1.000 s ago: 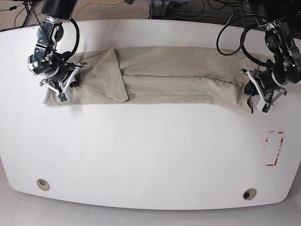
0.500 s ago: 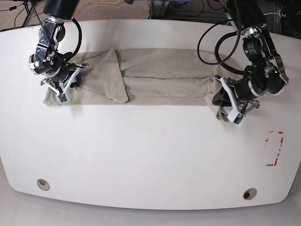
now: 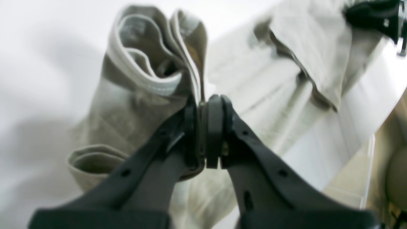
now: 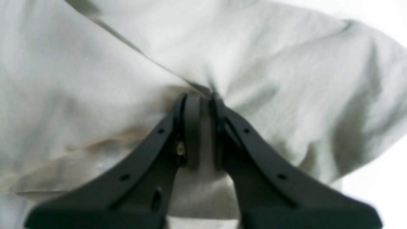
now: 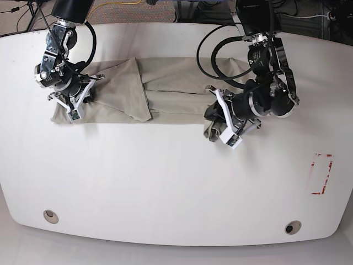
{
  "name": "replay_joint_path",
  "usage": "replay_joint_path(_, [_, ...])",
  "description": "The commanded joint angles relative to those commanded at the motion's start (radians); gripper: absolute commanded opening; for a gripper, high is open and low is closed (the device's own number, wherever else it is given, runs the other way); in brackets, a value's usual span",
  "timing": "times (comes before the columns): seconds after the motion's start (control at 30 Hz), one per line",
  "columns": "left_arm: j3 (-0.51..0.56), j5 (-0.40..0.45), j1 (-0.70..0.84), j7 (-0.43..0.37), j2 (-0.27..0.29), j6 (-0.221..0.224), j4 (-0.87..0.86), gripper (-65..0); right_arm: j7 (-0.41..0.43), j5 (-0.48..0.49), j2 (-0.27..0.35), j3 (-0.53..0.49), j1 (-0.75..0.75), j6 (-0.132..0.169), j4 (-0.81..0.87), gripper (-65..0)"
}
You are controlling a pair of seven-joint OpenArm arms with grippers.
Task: Layout the t-shirt on the table in an organized manner, then fold the t-shirt properly
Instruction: 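Grasp the shirt end with the left gripper and drag it toward the right gripper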
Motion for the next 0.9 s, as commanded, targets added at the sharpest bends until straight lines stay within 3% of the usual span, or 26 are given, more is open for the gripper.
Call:
replay_joint_path(0.67, [0.153,0.002,0.000,0.000,0.000,0.000,-0.021,-63.3,0.000,0.000,0.000,0.002,0.000,0.000,0.000,-59.8])
replay_joint_path(0.77, [0.158,0.002,0.000,0.000,0.000,0.003,-0.023,-56.0,0.000,0.000,0.000,0.000,0.000,0.000,0.000,-59.8])
replay_joint_path(0.9, [0.166,-0.002,0.000,0.006,0.000,0.003,-0.023,-36.8,0.000,0.000,0.000,0.000,0.000,0.000,0.000,-59.8])
